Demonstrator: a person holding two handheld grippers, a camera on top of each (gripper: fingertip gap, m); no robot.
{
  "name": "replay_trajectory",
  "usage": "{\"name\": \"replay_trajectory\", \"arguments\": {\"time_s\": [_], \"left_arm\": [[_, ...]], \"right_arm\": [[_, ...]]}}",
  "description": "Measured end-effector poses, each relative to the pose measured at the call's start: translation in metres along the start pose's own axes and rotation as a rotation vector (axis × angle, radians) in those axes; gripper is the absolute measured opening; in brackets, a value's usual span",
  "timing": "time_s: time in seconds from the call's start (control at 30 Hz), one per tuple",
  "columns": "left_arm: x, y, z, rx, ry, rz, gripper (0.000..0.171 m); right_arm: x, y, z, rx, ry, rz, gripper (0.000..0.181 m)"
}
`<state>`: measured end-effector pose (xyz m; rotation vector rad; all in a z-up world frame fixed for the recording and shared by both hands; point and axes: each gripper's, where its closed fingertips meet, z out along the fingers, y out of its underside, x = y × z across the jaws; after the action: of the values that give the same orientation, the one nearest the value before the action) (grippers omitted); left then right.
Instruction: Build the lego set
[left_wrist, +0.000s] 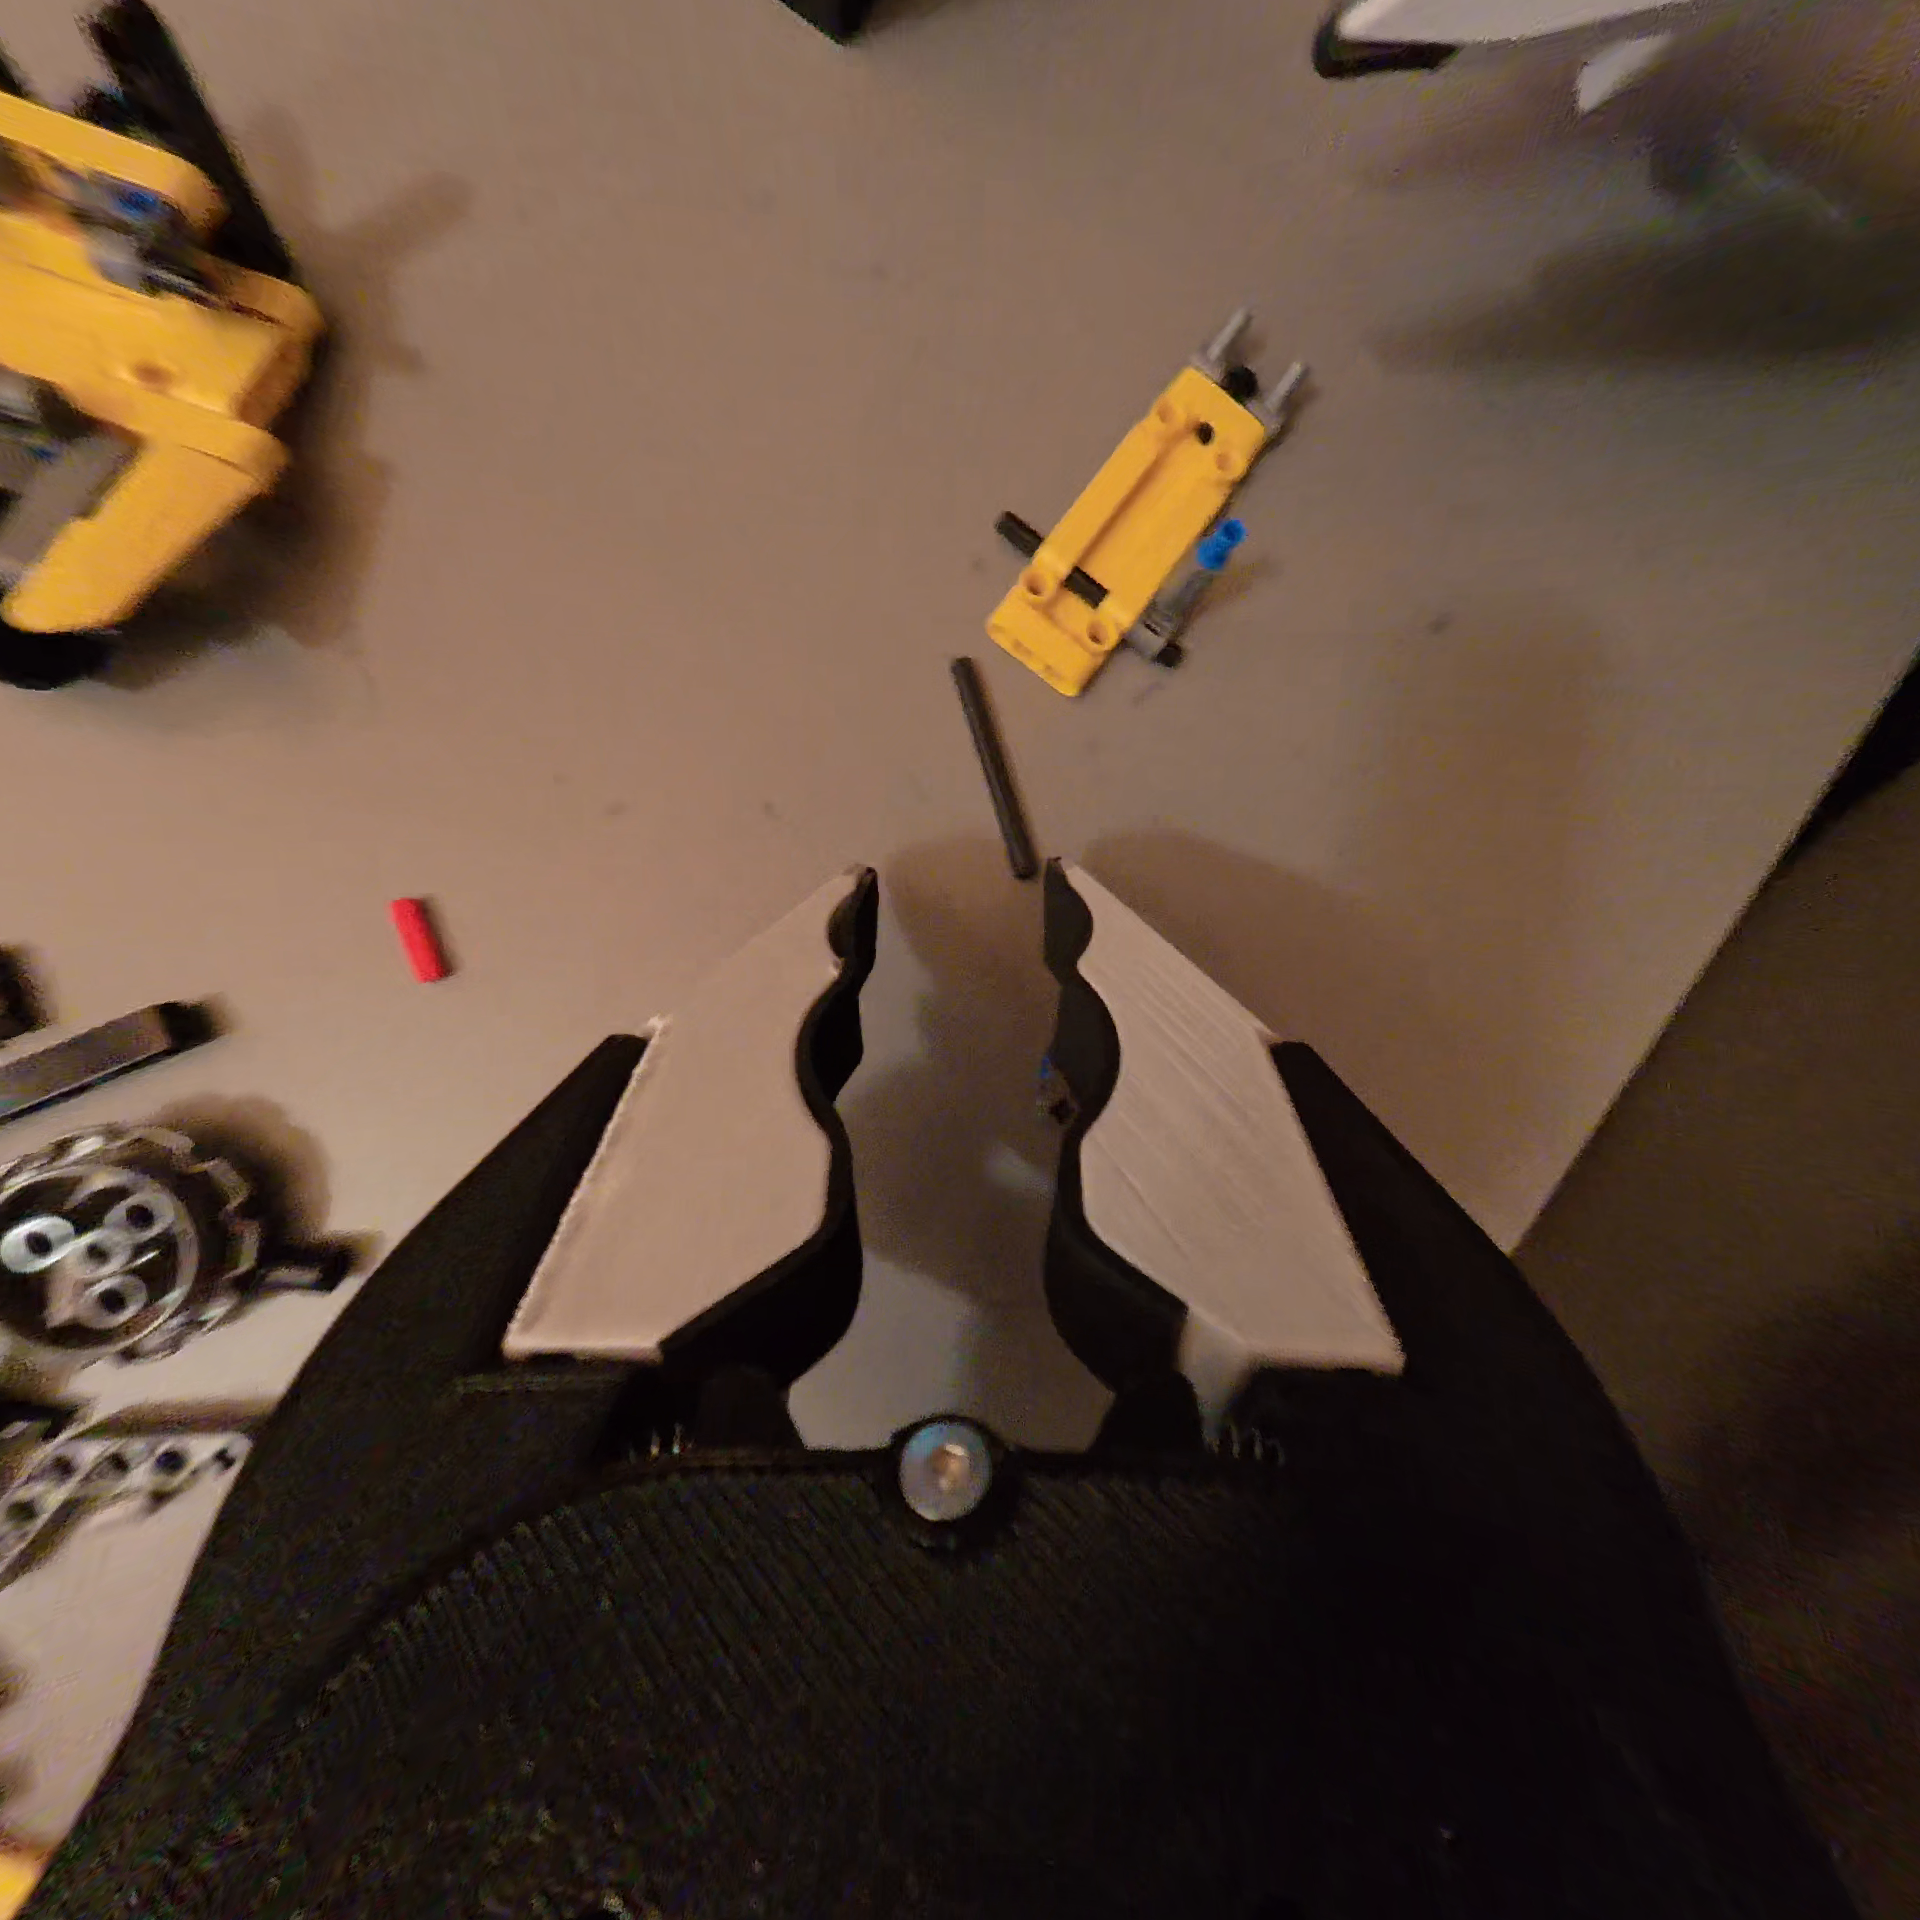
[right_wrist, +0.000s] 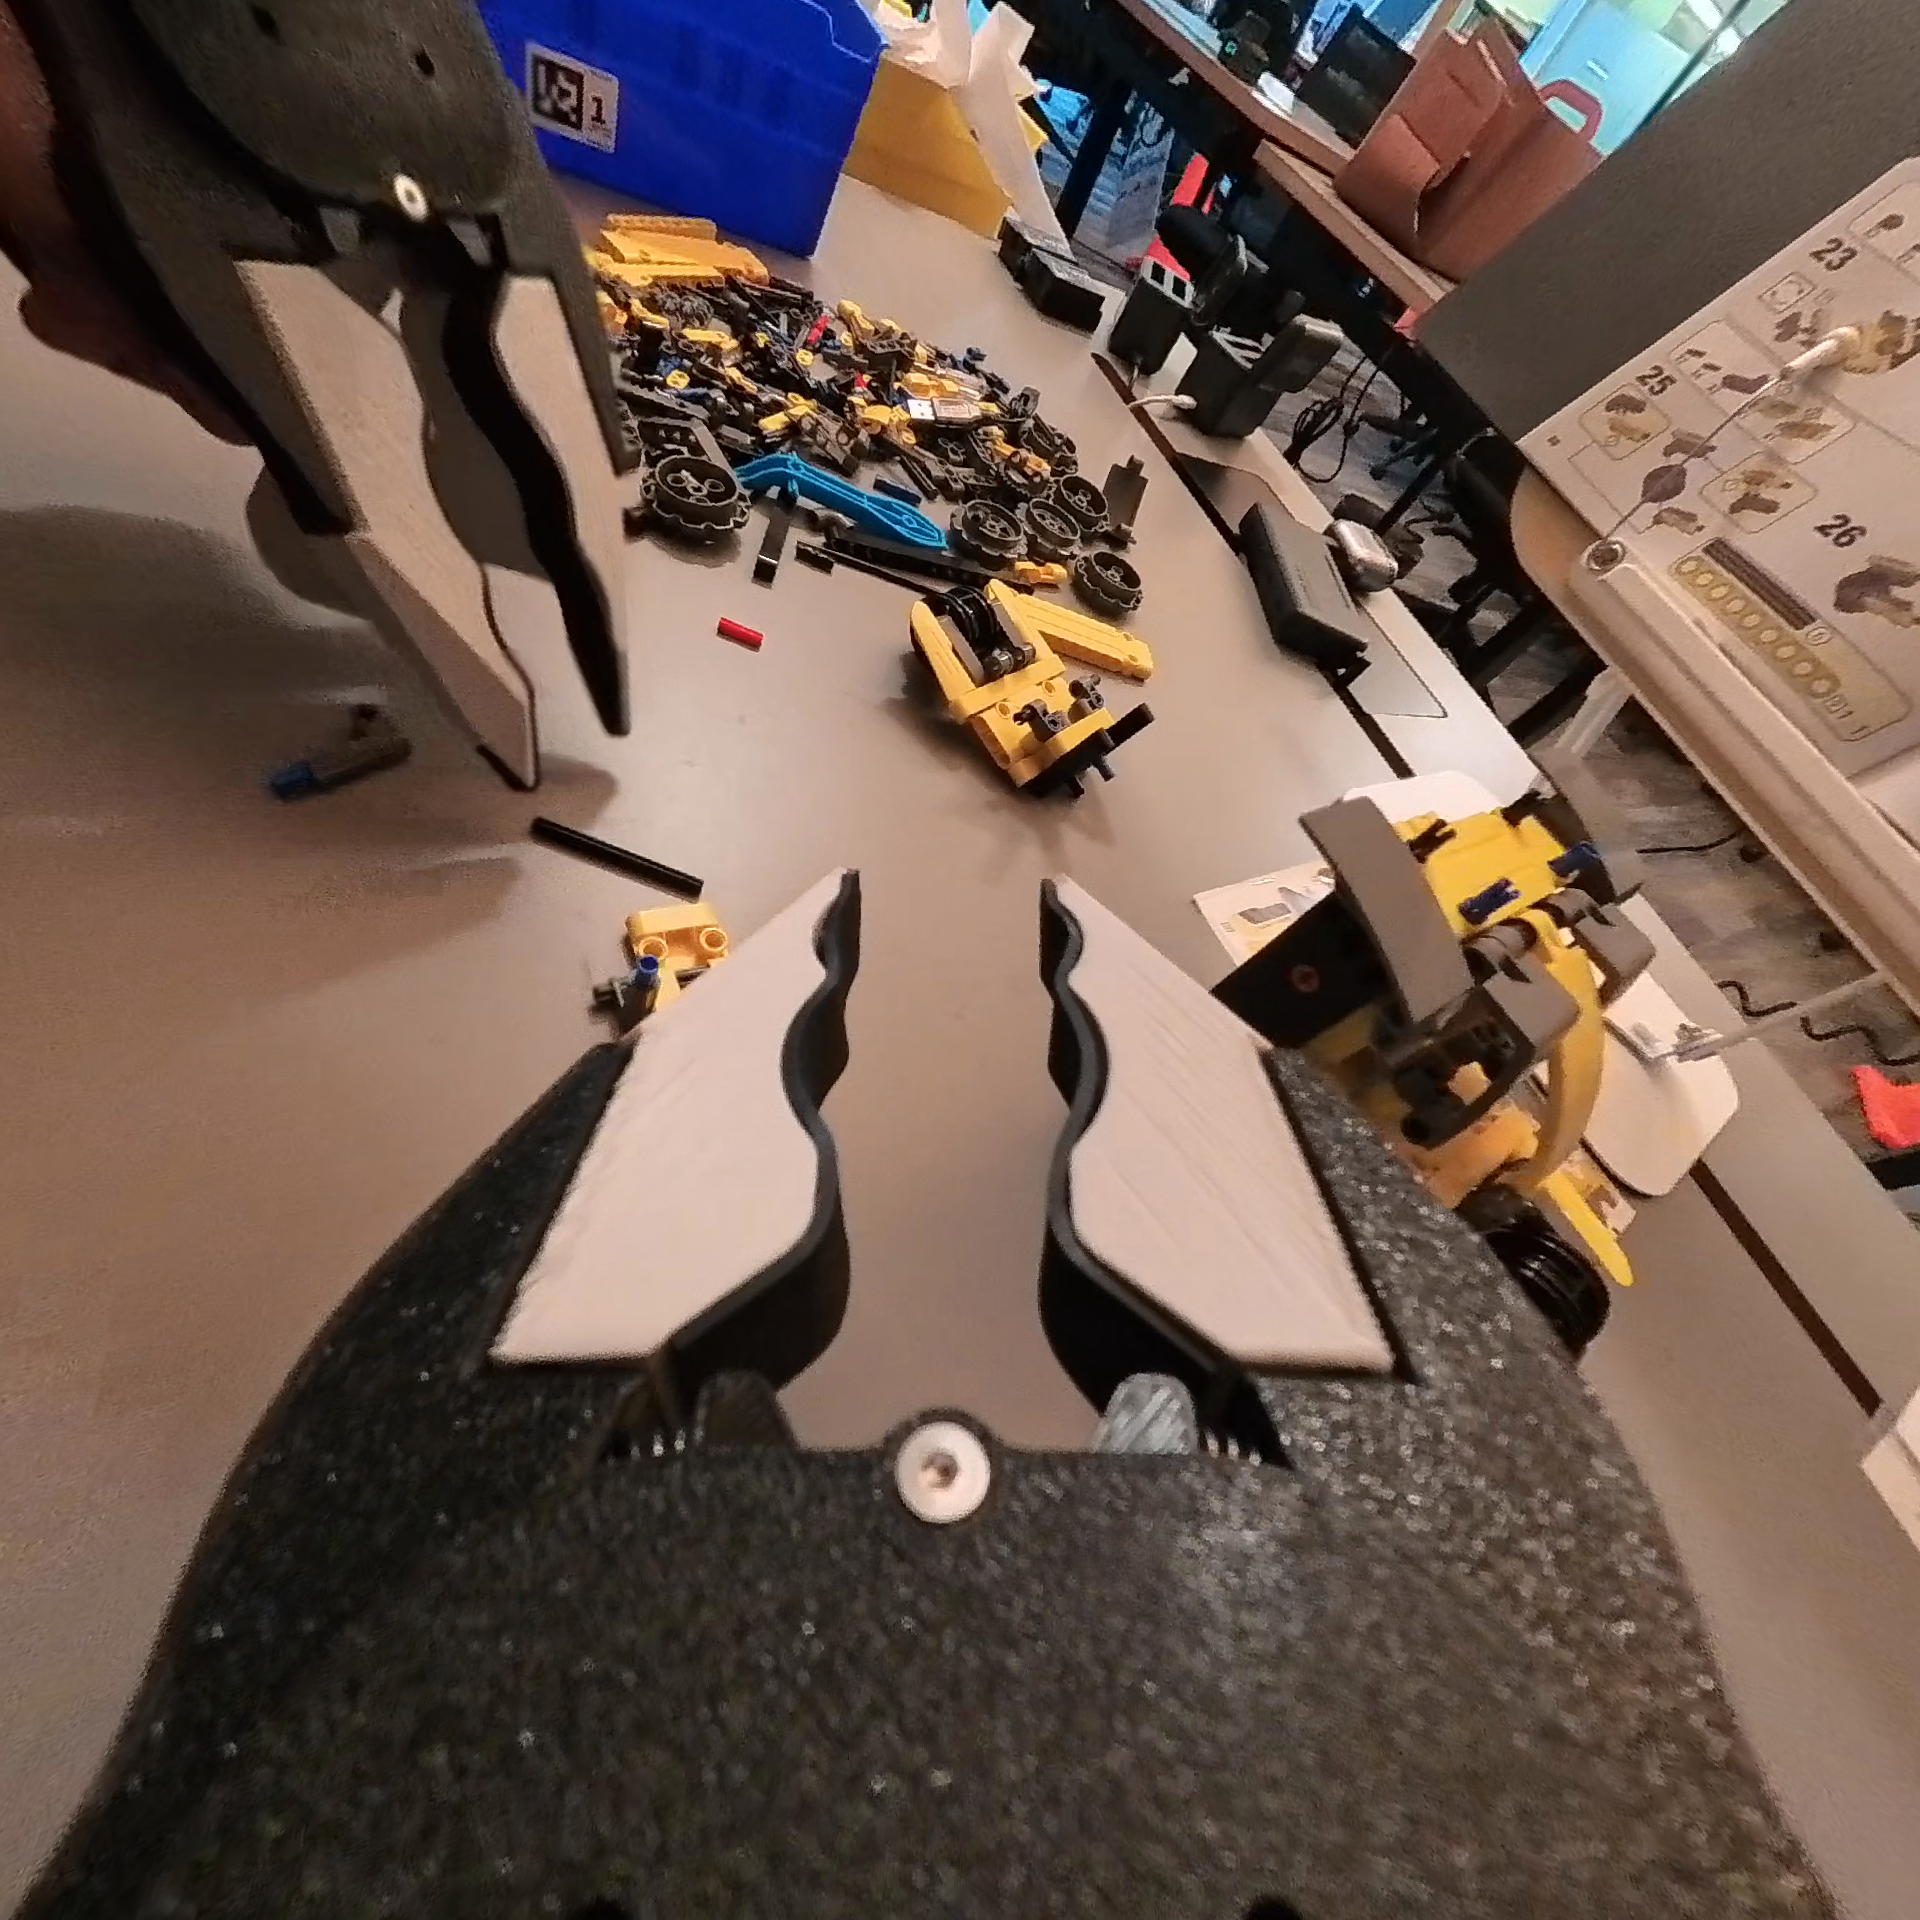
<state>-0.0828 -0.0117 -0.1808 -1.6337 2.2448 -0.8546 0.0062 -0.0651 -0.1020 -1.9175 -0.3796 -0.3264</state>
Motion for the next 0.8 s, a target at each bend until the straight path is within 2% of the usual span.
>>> {"name": "replay_trajectory", "arguments": {"time_s": [0.1, 0.17, 0.27, 0.4, 0.5, 0.6, 0.7, 0.73, 0.8], "left_arm": [[0.013, 0.005, 0.009, -0.025, 0.064, 0.025, 0.028], [0.018, 0.0, 0.01, 0.003, 0.069, 0.067, 0.028], [0.042, -0.006, 0.009, 0.032, 0.199, 0.068, 0.033], [0.033, -0.009, 0.007, 0.052, 0.156, 0.113, 0.036], [0.017, -0.011, 0.001, 0.07, 0.11, 0.105, 0.032], [0.023, -0.004, 0.0, 0.034, 0.18, 0.067, 0.03], [0.027, 0.004, 0.01, -0.027, 0.168, 0.087, 0.037], [0.028, 0.002, 0.011, -0.011, 0.152, 0.111, 0.035], [0.041, 0.0, 0.011, -0.013, 0.211, 0.116, 0.037]], "right_arm": [[0.003, 0.003, 0.001, -0.008, 0.008, 0.002, 0.034], [0.004, 0.004, 0.002, -0.012, 0.008, 0.003, 0.034], [0.003, 0.005, 0.003, -0.013, -0.001, 0.009, 0.034], [-0.001, 0.006, 0.004, -0.017, -0.012, 0.005, 0.034], [-0.001, 0.005, 0.004, -0.016, -0.008, -0.006, 0.034], [0.0, 0.006, 0.004, -0.022, -0.003, -0.01, 0.034], [-0.002, 0.007, 0.005, -0.028, -0.007, -0.017, 0.034], [-0.002, 0.007, 0.005, -0.028, -0.009, -0.019, 0.034], [-0.004, 0.007, 0.006, -0.031, -0.013, -0.024, 0.034]]}}
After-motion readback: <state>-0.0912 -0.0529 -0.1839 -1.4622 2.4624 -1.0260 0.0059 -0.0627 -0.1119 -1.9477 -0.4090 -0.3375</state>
